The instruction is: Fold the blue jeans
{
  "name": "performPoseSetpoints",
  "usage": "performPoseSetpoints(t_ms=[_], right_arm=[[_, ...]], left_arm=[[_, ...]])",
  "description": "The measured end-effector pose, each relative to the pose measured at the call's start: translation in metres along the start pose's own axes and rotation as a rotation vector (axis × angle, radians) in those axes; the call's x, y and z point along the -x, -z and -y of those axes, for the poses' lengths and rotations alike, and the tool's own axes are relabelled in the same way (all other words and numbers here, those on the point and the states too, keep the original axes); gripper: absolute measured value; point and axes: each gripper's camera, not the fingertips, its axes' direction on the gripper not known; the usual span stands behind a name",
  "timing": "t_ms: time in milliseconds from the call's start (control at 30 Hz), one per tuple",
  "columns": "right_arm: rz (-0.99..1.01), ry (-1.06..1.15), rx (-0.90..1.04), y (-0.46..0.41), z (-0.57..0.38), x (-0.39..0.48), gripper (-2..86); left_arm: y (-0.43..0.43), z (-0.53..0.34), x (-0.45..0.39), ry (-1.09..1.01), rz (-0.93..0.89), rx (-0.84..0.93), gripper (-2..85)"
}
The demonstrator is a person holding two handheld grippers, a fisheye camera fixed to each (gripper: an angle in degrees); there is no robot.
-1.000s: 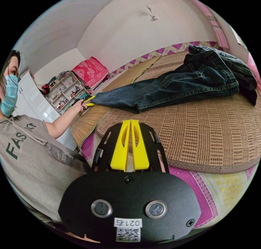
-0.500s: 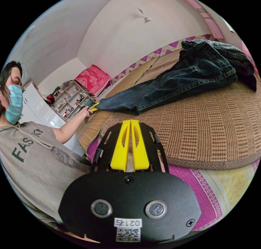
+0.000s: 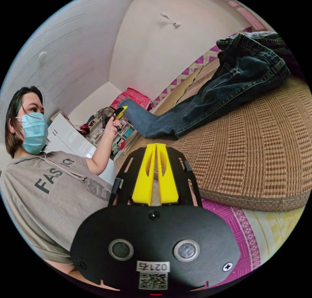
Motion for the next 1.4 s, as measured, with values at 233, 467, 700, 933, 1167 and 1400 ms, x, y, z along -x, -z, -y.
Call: performPoseSetpoints(t_ms=[233, 467, 700, 933, 1167, 1400], right_arm=[[0.027, -0.006, -0.012, 0.014, -0.008, -0.002, -0.6], [0.071, -0.008, -0.085, 0.036, -0.016, -0.003, -0.6], [0.075, -0.012, -0.091, 0.041, -0.01, 0.003, -0.1], [0.032, -0.196, -0.263, 0.085, 0.033, -0.014, 9.7], [-0.283, -0.635, -0.45, 0.136, 0.113, -0.086, 14.9], [-0.177, -0.783, -0.543, 0.09, 0.164, -0.109, 8.6]], left_arm=[[-0.251, -0.069, -0.136, -0.119, -0.014, 0.461, 4.3], [-0.271, -0.088, -0.105, 0.049, -0.153, 0.42, 1.4], [-0.304, -0.095, -0.16, -0.184, -0.078, 0.532, 9.1], [-0.25, -0.067, -0.147, -0.199, -0.509, 0.471, 10.4], [-0.146, -0.076, -0.103, -0.226, -0.494, 0.381, 8.3], [-0.055, -0.129, -0.011, -0.116, -0.383, 0.353, 6.6]])
